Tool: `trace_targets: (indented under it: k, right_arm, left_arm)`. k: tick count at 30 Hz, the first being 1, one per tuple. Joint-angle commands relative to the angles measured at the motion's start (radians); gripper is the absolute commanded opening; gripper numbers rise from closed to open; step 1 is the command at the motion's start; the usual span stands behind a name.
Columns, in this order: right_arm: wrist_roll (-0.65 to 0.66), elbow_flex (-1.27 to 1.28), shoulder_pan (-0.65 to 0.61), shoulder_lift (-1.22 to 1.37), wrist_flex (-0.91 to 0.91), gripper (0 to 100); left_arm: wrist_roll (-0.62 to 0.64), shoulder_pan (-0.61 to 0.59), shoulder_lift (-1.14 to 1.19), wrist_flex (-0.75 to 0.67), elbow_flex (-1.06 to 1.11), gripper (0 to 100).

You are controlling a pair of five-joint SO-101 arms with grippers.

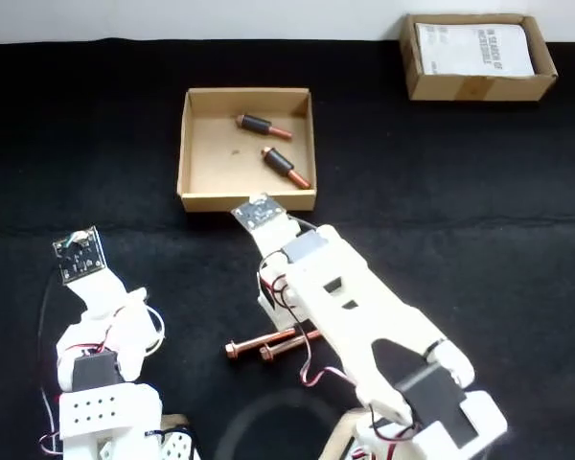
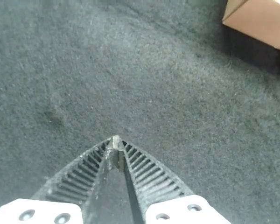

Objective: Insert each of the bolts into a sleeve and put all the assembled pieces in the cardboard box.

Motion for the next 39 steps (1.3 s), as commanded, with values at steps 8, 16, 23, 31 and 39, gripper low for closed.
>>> trace_targets:
  k: [8,16,23,31,39]
  right_arm:
    - [0.002,-0.142,0.016,0.191,-0.004,12.6]
    - [0.0,-0.222,0.019,0.306,0.002,1.0]
    - [-0.006,-0.375,0.073,0.268,0.142,0.9]
    - [-0.008,-0.685,0.074,0.076,0.421,0.9]
    - [-0.055,-0.705,0.097,-0.059,0.542,0.9]
  left_arm:
    - [-0.006,-0.012,-0.021,-0.061,0.028,1]
    - [-0.006,-0.008,-0.108,-0.061,0.071,1]
    - [-0.006,-0.007,-0.107,-0.061,0.068,1]
    - [0.005,0.027,-0.107,0.203,-0.099,1]
    - [-0.117,0.137,-0.094,0.512,-0.572,1]
